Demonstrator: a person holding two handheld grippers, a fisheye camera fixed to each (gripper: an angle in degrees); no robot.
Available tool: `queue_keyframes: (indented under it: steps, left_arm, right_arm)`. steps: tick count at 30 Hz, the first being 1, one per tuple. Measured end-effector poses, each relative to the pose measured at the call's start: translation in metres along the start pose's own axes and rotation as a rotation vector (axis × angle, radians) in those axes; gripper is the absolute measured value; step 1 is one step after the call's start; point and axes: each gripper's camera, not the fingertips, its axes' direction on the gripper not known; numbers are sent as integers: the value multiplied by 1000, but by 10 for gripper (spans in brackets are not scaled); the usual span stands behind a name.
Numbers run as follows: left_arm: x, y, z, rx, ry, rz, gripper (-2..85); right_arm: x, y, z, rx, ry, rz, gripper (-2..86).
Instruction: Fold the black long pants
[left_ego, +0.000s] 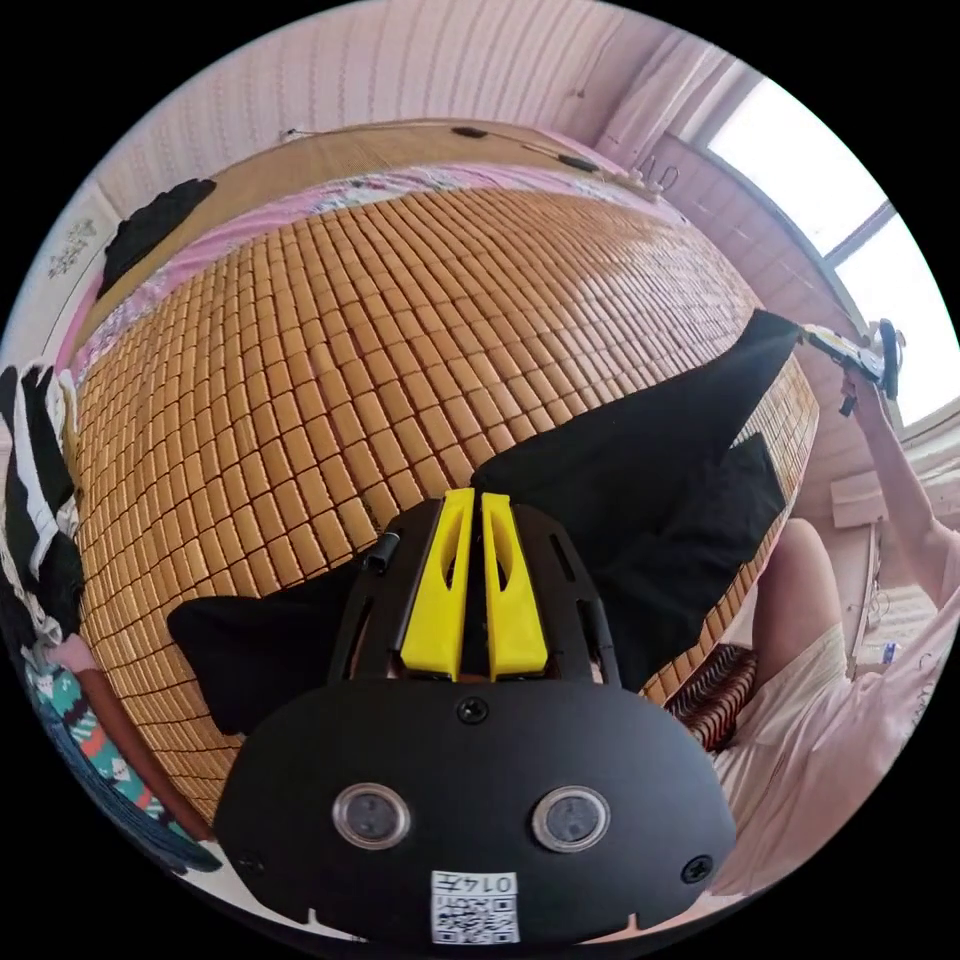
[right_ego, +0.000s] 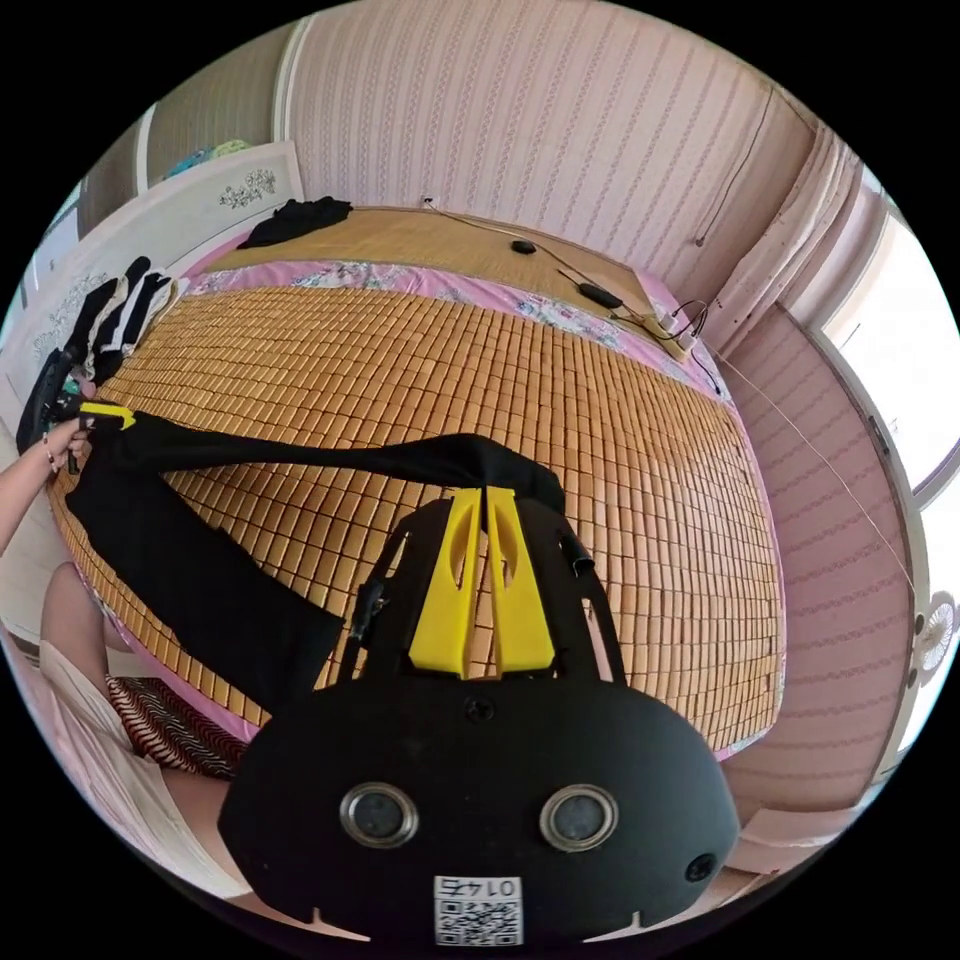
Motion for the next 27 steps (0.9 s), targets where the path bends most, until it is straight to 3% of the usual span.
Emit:
queue_keyframes:
  steps: [8,14,21,24,27]
  left_arm:
    - [-14,15,6,57,114,-118,52]
    - [-38,51,-69,132,15,-111,65]
    - [-129,104,-83,55,-187,-421,70]
    - [-133,115,-79,56,-130,-467,74]
    - [-114,114,-74,20,-130,-378,76]
  right_arm:
    - [17,61,94,-284,-59,91,29]
    - [56,78,65,-178,5,213,10]
    - [48,57,98,-199,-102,178,-8]
    - [29,46,130,-257,-70,118,-9]
    - [34,44,142,-222,-30,152,-9]
